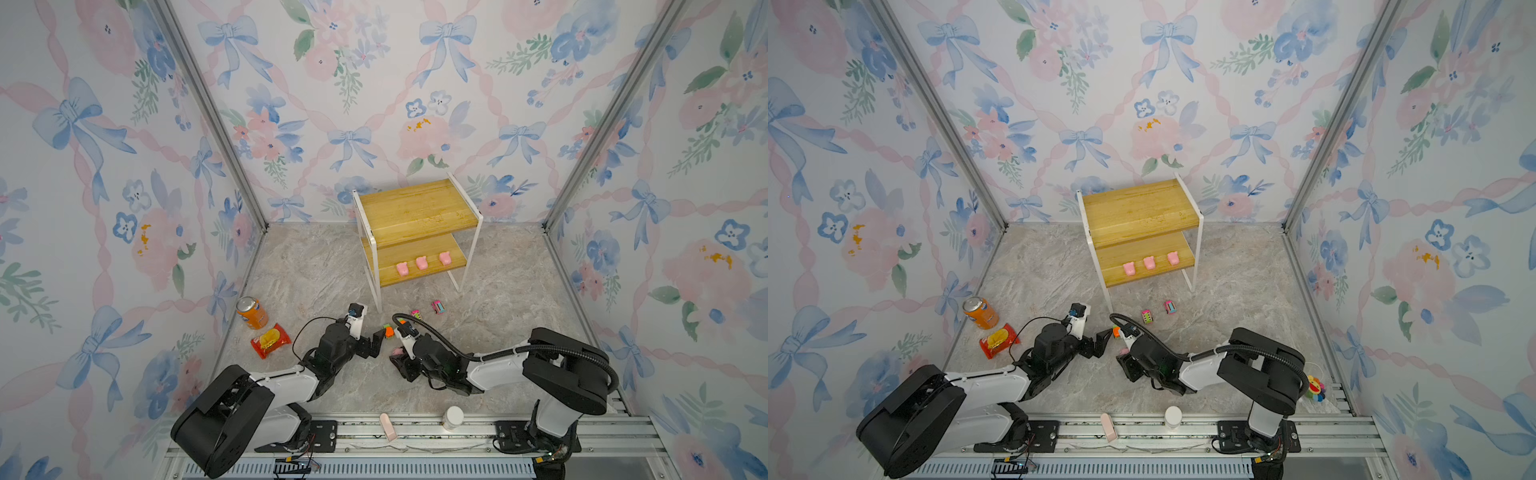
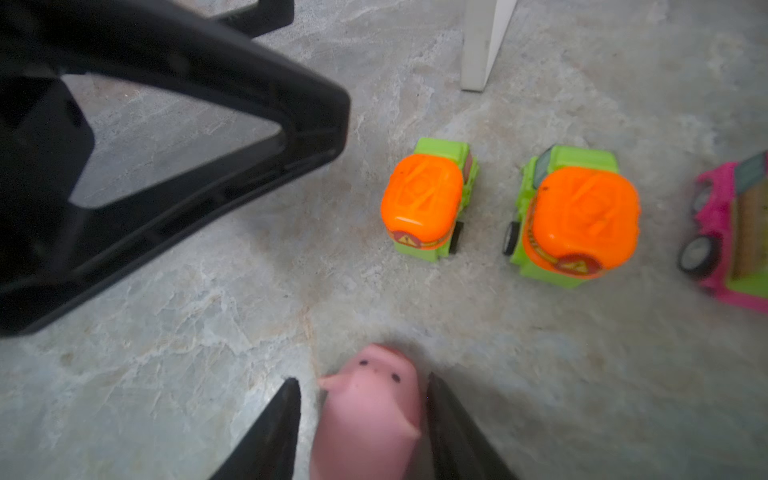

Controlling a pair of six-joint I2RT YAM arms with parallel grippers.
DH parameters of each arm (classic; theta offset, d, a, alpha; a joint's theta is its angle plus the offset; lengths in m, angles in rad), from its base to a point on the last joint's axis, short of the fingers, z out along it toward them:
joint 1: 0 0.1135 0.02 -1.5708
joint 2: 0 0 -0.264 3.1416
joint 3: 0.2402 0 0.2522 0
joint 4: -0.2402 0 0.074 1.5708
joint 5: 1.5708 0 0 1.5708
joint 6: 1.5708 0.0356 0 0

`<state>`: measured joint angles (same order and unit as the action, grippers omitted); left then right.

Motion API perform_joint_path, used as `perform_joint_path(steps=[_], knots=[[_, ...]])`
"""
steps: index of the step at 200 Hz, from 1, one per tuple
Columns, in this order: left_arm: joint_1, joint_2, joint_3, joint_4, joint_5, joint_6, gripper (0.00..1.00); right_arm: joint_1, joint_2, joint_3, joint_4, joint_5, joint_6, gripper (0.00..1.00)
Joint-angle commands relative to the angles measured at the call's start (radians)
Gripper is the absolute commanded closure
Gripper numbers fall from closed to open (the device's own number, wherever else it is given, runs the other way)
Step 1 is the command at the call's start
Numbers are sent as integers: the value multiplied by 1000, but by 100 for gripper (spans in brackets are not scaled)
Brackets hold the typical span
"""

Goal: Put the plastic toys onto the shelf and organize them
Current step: 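Withdraw the right gripper and lower it onto the last pink pig, closing, then lift the last pink pig with the right gripper toward the lower shelf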

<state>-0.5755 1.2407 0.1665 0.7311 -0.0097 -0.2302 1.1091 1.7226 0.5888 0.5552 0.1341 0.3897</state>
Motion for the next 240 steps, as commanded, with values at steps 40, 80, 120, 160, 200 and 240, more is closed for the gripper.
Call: perform_joint_path(steps=[40, 80, 120, 160, 200, 240], knots=[[6, 16, -6, -3, 10, -10, 2, 34, -17, -16, -57, 40, 11, 49], [6, 18, -5, -3, 10, -11, 2, 49, -43, -32, -84, 76, 14, 49], [6, 25, -3, -2, 13, -14, 2, 51, -34, -31, -73, 89, 17, 53], [6, 26, -2, -2, 14, -12, 2, 52, 8, -14, -42, 87, 19, 60], [6, 27, -2, -2, 16, -12, 2, 52, 1, -22, -34, 91, 20, 66], [6, 32, 1, -3, 17, -12, 2, 51, -45, -28, -53, 101, 9, 67]])
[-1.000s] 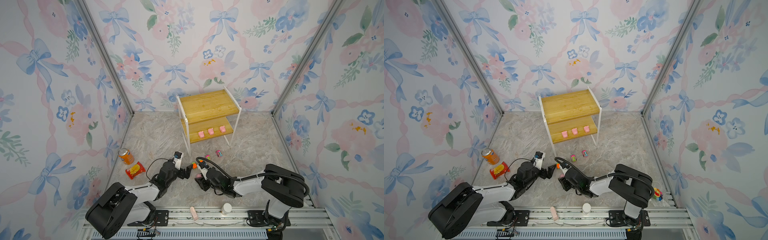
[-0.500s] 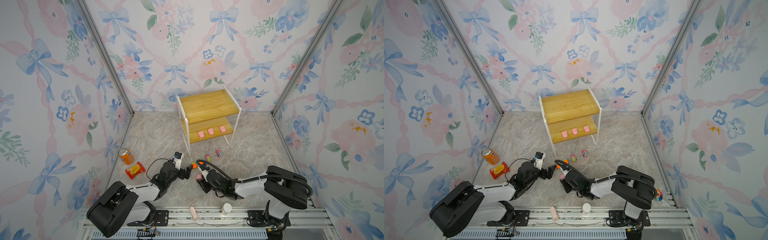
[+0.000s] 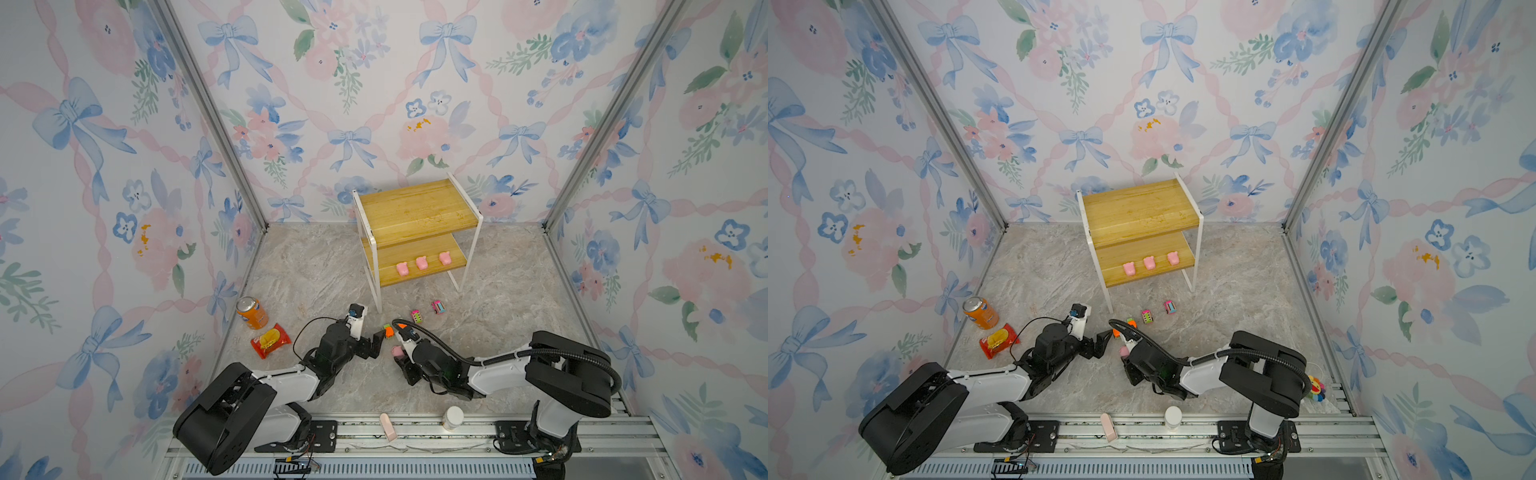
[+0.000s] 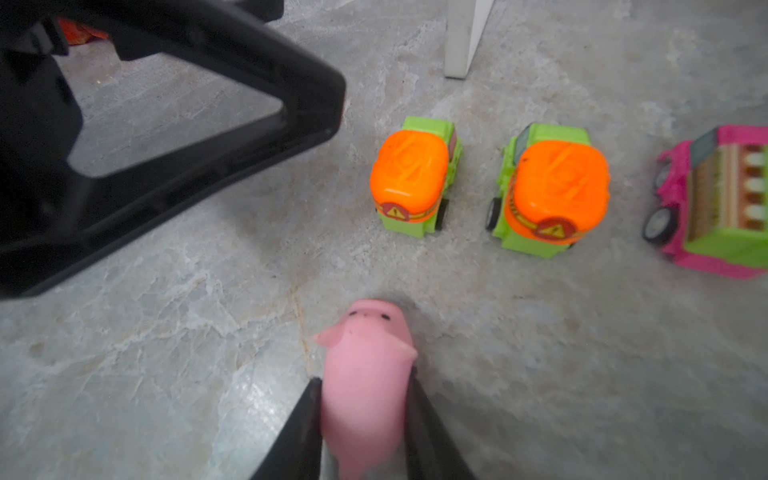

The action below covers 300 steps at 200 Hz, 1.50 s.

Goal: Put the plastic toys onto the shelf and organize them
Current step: 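Lift the last pink pig with the right gripper toward the lower shelf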

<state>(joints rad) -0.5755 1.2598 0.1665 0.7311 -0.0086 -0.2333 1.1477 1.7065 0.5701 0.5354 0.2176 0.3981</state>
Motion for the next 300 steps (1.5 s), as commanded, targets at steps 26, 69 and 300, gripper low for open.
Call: perform_joint_path(steps=[26, 69, 300], knots=[[6, 14, -1, -3, 16, -12, 2, 11, -42, -9, -36, 17, -5, 67], [6, 11, -2, -3, 15, -11, 2, 11, -46, 0, -41, 12, -5, 68], [6, 17, 3, -3, 23, -12, 2, -184, -212, 402, -269, 152, -215, 68]])
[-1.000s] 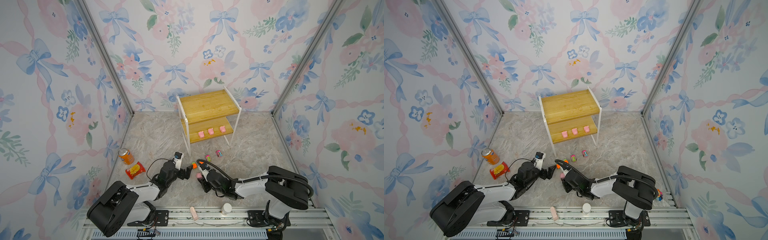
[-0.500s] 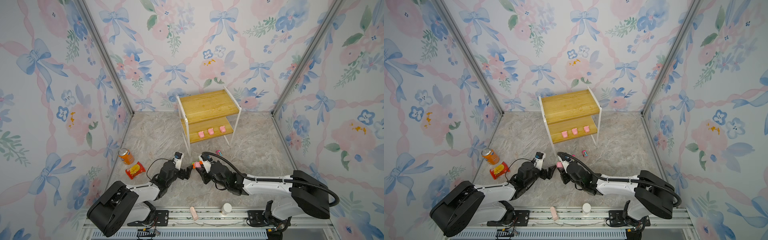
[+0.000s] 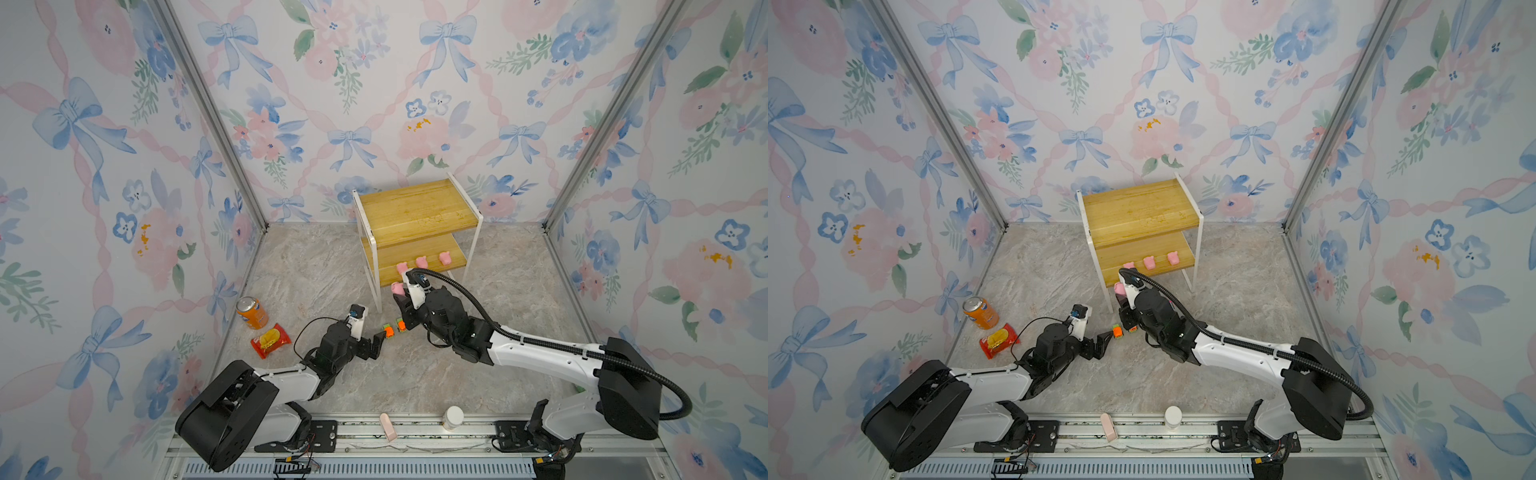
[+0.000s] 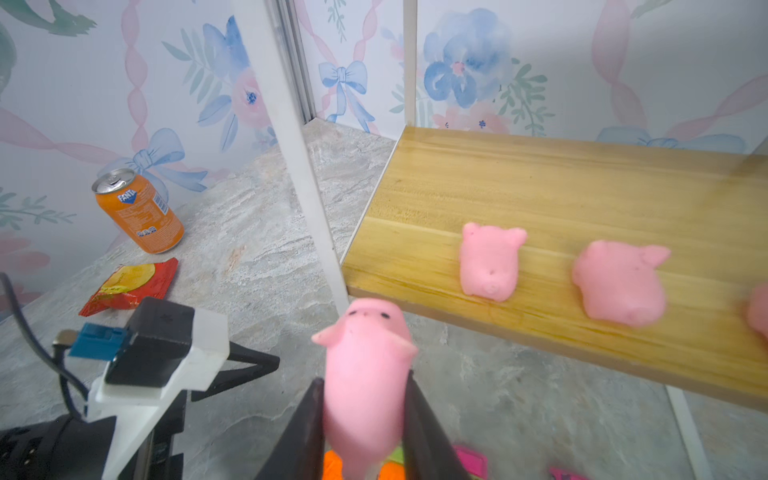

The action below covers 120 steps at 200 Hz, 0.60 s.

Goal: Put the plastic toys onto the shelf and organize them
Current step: 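Lift the last pink pig with the right gripper toward the lower shelf, then lower the pig onto the lower shelf beside the others and open the right gripper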

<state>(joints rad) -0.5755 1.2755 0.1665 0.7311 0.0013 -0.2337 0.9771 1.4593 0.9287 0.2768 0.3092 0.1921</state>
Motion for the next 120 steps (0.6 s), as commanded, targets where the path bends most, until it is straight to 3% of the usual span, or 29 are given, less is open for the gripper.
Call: perform_joint_path(steps=[1, 120], knots=[[6, 1, 3, -2, 13, -13, 2, -14, 36, 45, -9, 61, -9, 68], [6, 5, 6, -3, 15, -12, 2, -6, 182, 148, 55, 144, 21, 68]])
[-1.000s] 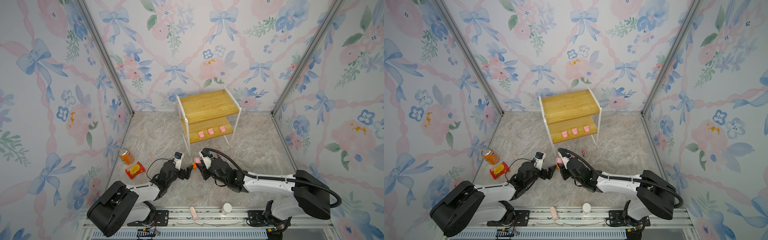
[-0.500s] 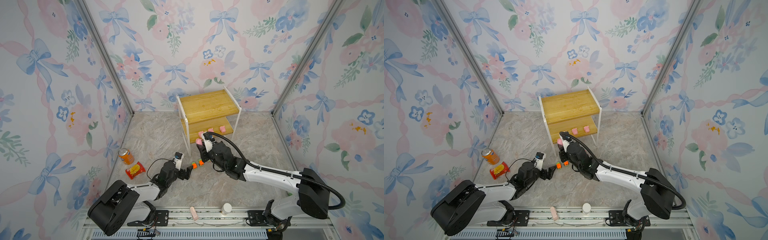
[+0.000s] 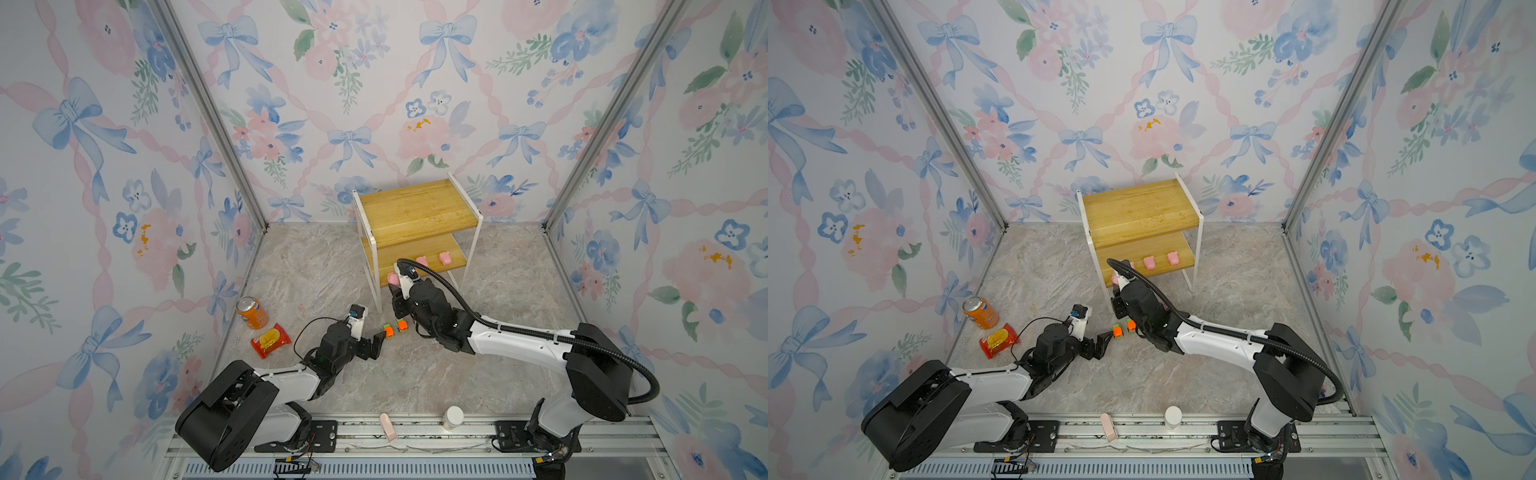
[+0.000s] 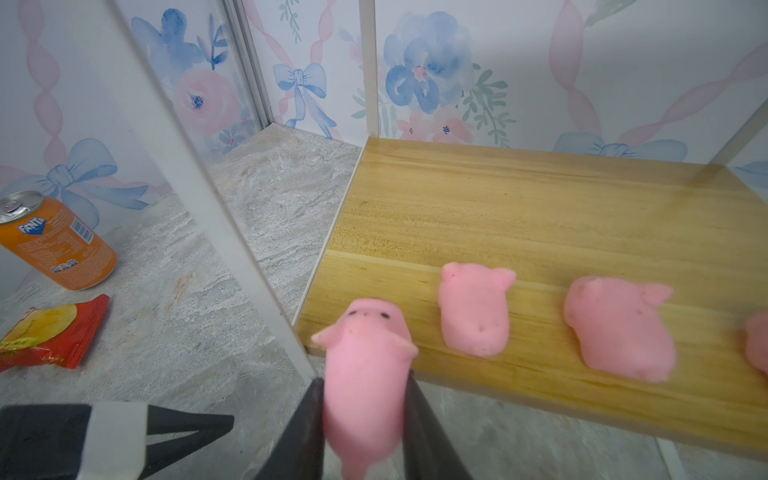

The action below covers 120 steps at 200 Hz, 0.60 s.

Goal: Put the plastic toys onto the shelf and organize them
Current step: 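Lower the pig onto the lower shelf beside the others and open the right gripper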

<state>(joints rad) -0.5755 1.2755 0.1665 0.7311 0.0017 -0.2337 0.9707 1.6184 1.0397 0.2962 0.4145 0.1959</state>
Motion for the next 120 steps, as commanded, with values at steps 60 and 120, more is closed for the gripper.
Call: perform_joint_path(steps=[60, 120], knots=[[6, 11, 9, -3, 17, -13, 2, 15, 72, 64, 64, 66, 27, 68], [6, 7, 9, -4, 17, -12, 2, 33, 115, 95, 99, 95, 14, 68]])
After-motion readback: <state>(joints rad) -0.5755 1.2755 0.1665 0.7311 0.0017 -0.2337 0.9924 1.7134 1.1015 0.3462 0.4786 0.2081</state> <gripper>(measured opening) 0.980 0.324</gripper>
